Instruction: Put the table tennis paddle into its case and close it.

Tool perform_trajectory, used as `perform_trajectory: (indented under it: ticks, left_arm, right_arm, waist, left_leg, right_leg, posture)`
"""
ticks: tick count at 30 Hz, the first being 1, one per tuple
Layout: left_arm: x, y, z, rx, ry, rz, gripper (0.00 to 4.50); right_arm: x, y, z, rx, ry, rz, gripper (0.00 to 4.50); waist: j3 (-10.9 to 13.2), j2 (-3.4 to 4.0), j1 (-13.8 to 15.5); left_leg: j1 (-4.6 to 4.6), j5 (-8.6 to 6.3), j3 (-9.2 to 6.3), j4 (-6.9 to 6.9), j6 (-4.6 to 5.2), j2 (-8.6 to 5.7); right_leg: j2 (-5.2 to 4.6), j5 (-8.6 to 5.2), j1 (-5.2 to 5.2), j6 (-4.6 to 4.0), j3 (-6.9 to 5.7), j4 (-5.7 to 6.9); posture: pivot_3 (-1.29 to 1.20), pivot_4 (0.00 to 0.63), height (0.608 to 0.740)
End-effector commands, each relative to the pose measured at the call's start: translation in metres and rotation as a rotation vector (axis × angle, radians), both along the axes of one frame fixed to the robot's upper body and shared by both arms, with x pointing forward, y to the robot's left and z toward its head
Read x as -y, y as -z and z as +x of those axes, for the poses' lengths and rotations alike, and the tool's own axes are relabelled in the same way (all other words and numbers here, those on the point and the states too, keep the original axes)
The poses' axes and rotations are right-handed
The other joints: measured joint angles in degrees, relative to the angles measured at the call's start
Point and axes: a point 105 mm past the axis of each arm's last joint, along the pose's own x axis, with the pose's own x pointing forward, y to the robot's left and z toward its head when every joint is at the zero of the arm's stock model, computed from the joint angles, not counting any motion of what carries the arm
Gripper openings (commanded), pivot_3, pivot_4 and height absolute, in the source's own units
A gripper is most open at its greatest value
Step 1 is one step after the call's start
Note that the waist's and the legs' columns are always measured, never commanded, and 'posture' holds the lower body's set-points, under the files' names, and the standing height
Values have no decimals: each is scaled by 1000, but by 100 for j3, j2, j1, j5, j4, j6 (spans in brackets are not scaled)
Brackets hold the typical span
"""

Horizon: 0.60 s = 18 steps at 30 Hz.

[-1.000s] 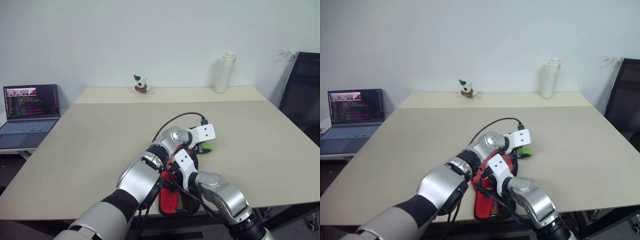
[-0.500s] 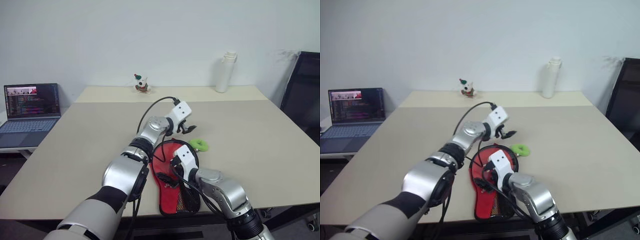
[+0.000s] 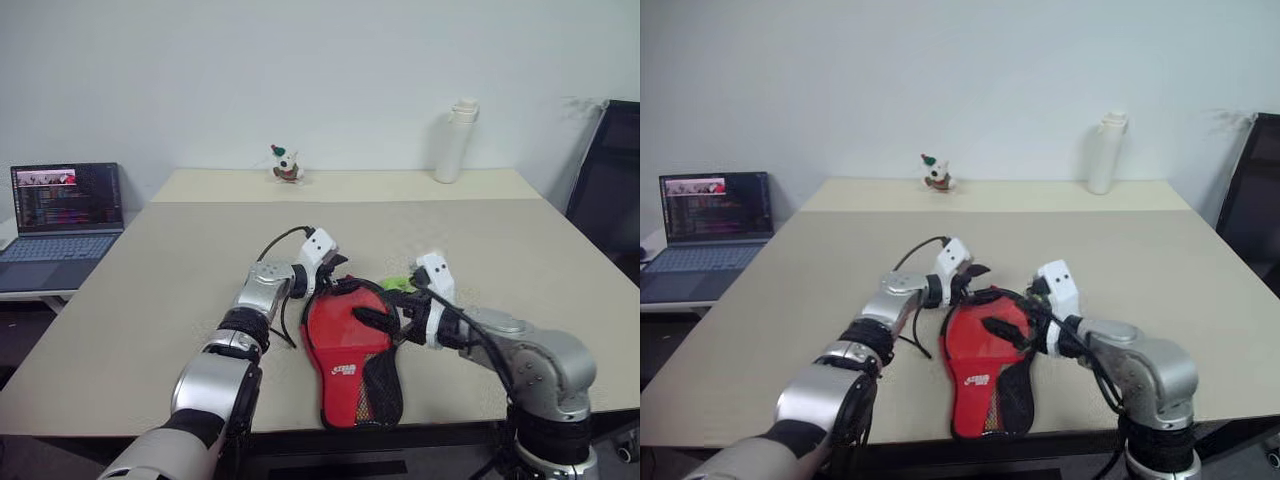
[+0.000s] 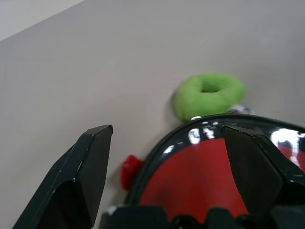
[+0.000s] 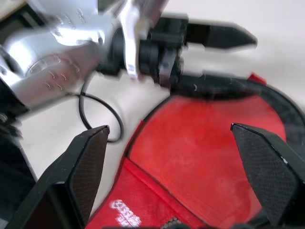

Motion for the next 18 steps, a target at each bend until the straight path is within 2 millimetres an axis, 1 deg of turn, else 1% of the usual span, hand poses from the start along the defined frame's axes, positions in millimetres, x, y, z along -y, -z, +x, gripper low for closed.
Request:
perform_trajectory:
  ticks: [1, 3, 4, 6, 8, 10, 14, 16, 18]
  left_arm:
    - [13, -2, -16, 1, 107, -5, 3957]
    - [16, 6, -28, -23, 165, 20, 3957]
    - [16, 8, -31, -29, 173, 26, 3957]
    - [15, 14, -33, -35, 173, 48, 3957]
    - [15, 18, -34, -38, 168, 62, 3957]
    - [15, 20, -34, -44, 159, 65, 3957]
    - [14, 26, -35, -49, 153, 79, 3957]
    - [13, 29, -36, -53, 151, 90, 3957]
    - [11, 31, -37, -58, 147, 93, 3957]
  right_arm:
    - [25, -15, 10, 78, 55, -51, 4500]
    - [38, -14, 24, 125, 101, -128, 4500]
    - [42, -12, 31, 134, 127, -142, 4500]
    - [56, -6, 53, 131, 246, -156, 4500]
    - [63, 1, 68, 112, 321, -140, 4500]
    - [64, 8, 80, 89, 365, -113, 4500]
    - [59, 23, 99, 41, 416, -62, 4500]
    - [58, 32, 111, 28, 455, -62, 4500]
    - [55, 38, 117, 16, 458, -62, 4500]
  waist:
    - [1, 1, -1]
    - [1, 2, -4]
    - [1, 1, -3]
    - [2, 1, -16]
    - [3, 2, -20]
    - [4, 4, -15]
    - [6, 7, -19]
    - [7, 9, -18]
    - [8, 10, -16]
  left_leg:
    - [0, 0, 0, -1, 0, 0]
    - [0, 0, 7, -1, 0, -3]
    - [2, 0, 12, -2, 0, -7]
    - [3, 0, 16, -1, 1, -11]
    - [6, 0, 18, 1, 1, -12]
    - [8, 0, 20, 0, 1, -11]
    - [5, 0, 20, -4, 2, -4]
    - [5, 0, 20, -5, 2, -4]
    - [5, 0, 20, -4, 2, -2]
  right_leg:
    - [-6, 0, 0, 0, 2, 0]
    - [-12, 0, 0, 0, 6, -2]
    - [-13, 0, 0, 1, 8, -4]
    - [-10, -2, 0, 3, 8, -2]
    - [3, -1, 0, 3, 10, 2]
    - [12, -1, 0, 1, 9, 5]
    - [21, 0, -3, -1, 11, 1]
    - [21, 4, -4, -7, 14, 0]
    - [16, 7, -4, -12, 14, 1]
  posture:
    - [0, 150, 740]
    - [0, 150, 740]
    - [0, 150, 740]
    - [0, 150, 740]
    - [0, 150, 740]
    - [0, 150, 740]
    - [0, 150, 740]
    - [0, 150, 740]
    - [0, 150, 740]
